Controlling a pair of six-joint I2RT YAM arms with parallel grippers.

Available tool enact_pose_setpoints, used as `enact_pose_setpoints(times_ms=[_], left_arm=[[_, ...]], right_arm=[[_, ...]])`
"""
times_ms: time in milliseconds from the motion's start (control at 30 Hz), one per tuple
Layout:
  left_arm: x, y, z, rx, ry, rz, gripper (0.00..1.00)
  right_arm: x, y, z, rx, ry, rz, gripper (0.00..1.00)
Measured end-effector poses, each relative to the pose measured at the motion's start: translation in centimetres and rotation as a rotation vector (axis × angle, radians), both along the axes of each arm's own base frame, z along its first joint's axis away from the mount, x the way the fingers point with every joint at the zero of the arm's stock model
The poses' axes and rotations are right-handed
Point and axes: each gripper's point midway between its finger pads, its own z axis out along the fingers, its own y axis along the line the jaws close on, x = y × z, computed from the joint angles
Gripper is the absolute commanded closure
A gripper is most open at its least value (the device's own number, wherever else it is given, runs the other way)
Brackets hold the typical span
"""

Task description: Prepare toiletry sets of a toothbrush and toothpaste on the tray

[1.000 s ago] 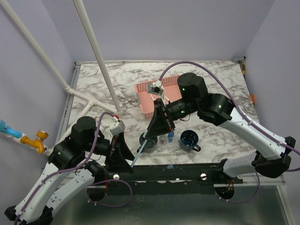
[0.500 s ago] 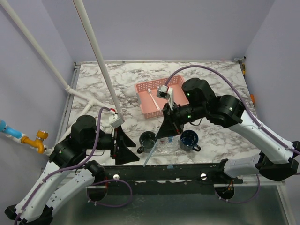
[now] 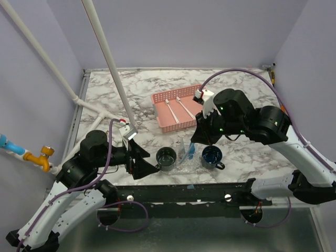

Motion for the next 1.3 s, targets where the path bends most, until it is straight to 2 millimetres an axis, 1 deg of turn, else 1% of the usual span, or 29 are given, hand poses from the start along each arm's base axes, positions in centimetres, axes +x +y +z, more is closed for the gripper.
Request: enact_pose_setpoints(times_ms=[100, 233, 400, 533, 600, 733, 933, 1033, 1300], left_arm=[[0.6, 0.3, -0.1, 0.007, -0.020, 0.036, 0.01], [0.9, 0.6, -0.1, 0.015, -0.040, 0.064, 0.01], [1.5, 0.9, -0.7, 0.041, -0.050, 0.100, 0.01], [2.0, 1.2, -1.5, 0.063, -0.055, 0.125, 0.01], [2.1, 1.2, -1.7, 0.069, -0.056, 0.131, 0.01], [2.1, 1.3, -2.1, 0.071, -0.057, 0.135, 0.01], [2.2, 1.5, -2.5, 0.069, -0.066, 0.150, 0.01], [2.2, 1.7, -2.7, 0.063, -0.079, 0.161, 0.01], [2.9, 1.8, -2.5, 0.037, -0.119, 0.195, 0.01]], right_arm=[[0.3, -0.5, -0.4, -0.032, -0.024, -0.051, 1.00], [-0.3, -0.7, -1.5, -0.078, -0.046, -0.083, 1.00], [-1.4, -0.2, -2.9, -0.127, -0.079, -0.101, 1.00], [-2.4, 0.8, -4.1, -0.172, -0.121, -0.110, 1.00], [-2.4, 1.3, -4.6, -0.191, -0.147, -0.123, 1.00], [-1.9, 1.8, -5.2, -0.204, -0.185, -0.163, 1.00], [-0.9, 1.6, -6.6, -0.229, -0.224, -0.229, 1.00], [-0.5, 1.6, -7.0, -0.231, -0.237, -0.256, 1.00], [0.0, 2.0, -8.3, -0.228, -0.250, -0.284, 1.00]])
